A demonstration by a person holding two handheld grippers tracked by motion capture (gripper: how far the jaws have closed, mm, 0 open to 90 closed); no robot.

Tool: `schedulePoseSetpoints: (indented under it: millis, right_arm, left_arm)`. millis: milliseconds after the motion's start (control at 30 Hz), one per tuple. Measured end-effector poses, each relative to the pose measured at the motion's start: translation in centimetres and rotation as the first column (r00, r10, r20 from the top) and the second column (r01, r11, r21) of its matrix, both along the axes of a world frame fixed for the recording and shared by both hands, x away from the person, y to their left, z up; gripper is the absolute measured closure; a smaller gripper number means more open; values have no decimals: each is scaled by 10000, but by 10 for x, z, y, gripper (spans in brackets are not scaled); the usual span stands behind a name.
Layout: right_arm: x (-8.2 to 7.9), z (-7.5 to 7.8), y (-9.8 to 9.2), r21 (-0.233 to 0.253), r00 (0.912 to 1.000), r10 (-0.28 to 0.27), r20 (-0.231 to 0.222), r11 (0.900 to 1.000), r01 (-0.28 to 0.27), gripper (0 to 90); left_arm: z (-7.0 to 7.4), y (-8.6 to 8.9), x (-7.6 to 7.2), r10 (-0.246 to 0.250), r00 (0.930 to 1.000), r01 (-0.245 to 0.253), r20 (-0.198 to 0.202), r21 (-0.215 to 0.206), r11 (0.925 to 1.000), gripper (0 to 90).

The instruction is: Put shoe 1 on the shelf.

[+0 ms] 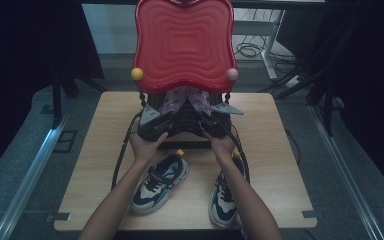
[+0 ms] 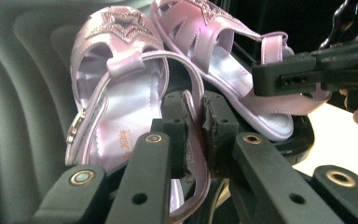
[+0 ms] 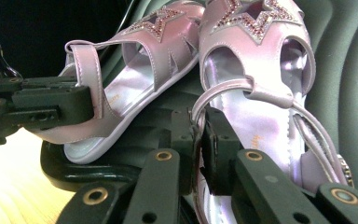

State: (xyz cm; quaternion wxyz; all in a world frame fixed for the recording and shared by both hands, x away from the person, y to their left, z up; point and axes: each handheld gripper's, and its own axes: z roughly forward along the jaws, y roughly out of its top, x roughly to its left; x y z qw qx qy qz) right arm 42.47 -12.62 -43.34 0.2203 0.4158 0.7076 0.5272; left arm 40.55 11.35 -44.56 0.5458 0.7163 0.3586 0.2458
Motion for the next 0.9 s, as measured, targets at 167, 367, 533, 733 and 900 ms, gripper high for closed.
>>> schedulePoseSetpoints:
  millis: [167,367,533,733,900]
  right_arm:
    - [1,-1,-3,116,9994,231,-273,9997,-228,813]
    - [3,-4,-7,104,9969,72,-789,9999,-64,668]
    - [-3,2,-7,281,9963,302,-807,9992,-280,581]
    - [-11,10,-9,488,9971,422,-635,9980,-391,570]
    - [-19,15,-13,633,9976,523,-458,9968,-494,571]
  left_arm:
    - [-1,1,-1,-6,9999,6,-102,18,10000,761]
    - [1,7,-1,-165,9992,155,-360,-276,9995,624]
    - [6,10,-6,-289,9983,261,-506,-547,9982,546]
    - [9,15,-10,-271,9976,217,-641,-829,9963,498]
    - [16,15,-20,-318,9987,285,-395,-823,9962,477]
